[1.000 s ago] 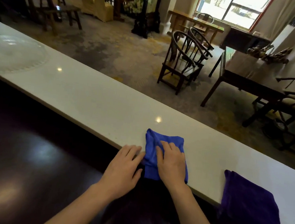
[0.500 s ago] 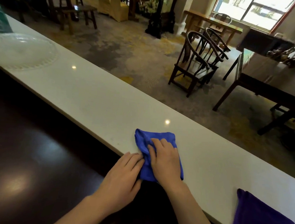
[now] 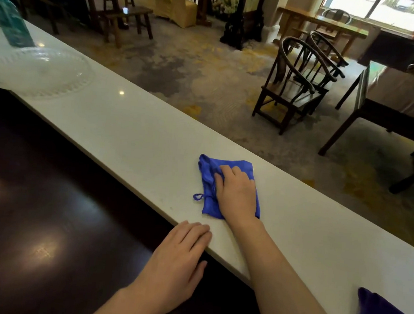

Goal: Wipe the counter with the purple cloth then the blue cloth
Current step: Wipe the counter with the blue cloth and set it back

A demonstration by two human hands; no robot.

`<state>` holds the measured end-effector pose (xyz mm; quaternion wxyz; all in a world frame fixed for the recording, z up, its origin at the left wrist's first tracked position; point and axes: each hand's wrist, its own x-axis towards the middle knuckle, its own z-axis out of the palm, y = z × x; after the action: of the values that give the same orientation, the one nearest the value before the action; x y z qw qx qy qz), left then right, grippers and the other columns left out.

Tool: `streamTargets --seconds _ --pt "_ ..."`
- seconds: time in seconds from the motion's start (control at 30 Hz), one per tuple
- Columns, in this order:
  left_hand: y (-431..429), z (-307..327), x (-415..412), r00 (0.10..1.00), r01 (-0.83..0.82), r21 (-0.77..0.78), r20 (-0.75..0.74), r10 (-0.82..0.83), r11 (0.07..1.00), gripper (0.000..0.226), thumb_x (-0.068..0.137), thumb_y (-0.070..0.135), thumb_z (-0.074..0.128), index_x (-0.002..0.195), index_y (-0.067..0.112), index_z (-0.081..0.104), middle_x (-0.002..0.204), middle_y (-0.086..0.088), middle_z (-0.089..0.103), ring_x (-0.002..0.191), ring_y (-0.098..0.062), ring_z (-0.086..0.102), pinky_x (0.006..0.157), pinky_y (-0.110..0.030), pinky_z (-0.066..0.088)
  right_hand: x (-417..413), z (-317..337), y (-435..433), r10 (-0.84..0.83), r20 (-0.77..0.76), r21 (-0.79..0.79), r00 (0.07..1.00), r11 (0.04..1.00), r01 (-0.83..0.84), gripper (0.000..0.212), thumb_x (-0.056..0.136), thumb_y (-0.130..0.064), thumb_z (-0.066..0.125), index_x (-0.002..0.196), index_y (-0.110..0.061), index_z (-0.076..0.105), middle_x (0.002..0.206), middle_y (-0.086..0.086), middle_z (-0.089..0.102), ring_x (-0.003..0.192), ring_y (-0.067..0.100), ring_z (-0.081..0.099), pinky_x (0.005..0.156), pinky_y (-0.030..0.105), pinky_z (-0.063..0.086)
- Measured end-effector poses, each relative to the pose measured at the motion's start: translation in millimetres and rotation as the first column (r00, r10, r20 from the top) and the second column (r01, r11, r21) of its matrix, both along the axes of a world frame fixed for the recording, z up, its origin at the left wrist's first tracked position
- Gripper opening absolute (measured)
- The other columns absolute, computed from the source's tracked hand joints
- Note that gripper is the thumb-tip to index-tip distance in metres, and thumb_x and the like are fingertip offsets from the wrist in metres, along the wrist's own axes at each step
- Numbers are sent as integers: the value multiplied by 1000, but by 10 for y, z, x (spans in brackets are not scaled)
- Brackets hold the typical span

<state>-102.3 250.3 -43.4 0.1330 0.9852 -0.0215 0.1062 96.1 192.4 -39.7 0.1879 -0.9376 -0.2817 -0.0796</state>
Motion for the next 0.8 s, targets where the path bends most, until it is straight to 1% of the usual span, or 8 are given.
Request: streamTargets --seconds 0.1,0.2,0.37,0.5,0.67,0.8 --pt "-3 10 17 1000 2 -9 1 -2 1000 46 87 30 54 129 12 57 133 -1 56 124 -19 50 112 -39 34 81 -13 33 -24 2 -1 1000 1000 24 28 101 -35 40 113 -18 59 99 4 62 86 25 55 84 41 43" --pt "-13 20 41 1000 -10 -14 11 10 1000 44 86 32 56 126 13 58 130 0 57 119 -19 52 109 -36 37 100 -28 13 -41 12 8 999 999 40 28 101 -36 41 113 -20 60 98 3 62 85 23 55 83 39 43" --pt "-18 57 87 999 -21 -10 28 21 1000 38 83 33 58 116 15 60 121 2 59 110 -18 53 100 -32 40 85 -33 -45 -77 29 17 997 997 76 29 100 -35 43 114 -18 61 97 6 61 87 27 54 81 40 38" --pt "-20 92 101 1000 -28 8 10 28 1000 32 83 33 56 110 17 59 116 2 57 107 -20 53 96 -34 43 87 -41 -139 -118 42 21 992 993 117 27 99 -34 45 112 -17 62 96 8 61 87 30 54 78 40 36" --pt "-18 82 102 1000 -21 4 1 21 1000 32 83 35 57 110 18 58 119 2 56 112 -20 52 97 -33 44 139 -47 -366 -190 55 14 980 982 190 26 99 -34 46 109 -17 62 94 7 61 85 29 54 75 38 35" --pt "-39 32 90 1000 -17 -27 1 17 999 40 81 32 62 118 17 56 123 0 53 115 -22 50 102 -32 36 183 -44 -665 -260 58 -3 964 965 261 27 100 -35 44 109 -18 63 96 7 61 87 29 54 75 38 36"
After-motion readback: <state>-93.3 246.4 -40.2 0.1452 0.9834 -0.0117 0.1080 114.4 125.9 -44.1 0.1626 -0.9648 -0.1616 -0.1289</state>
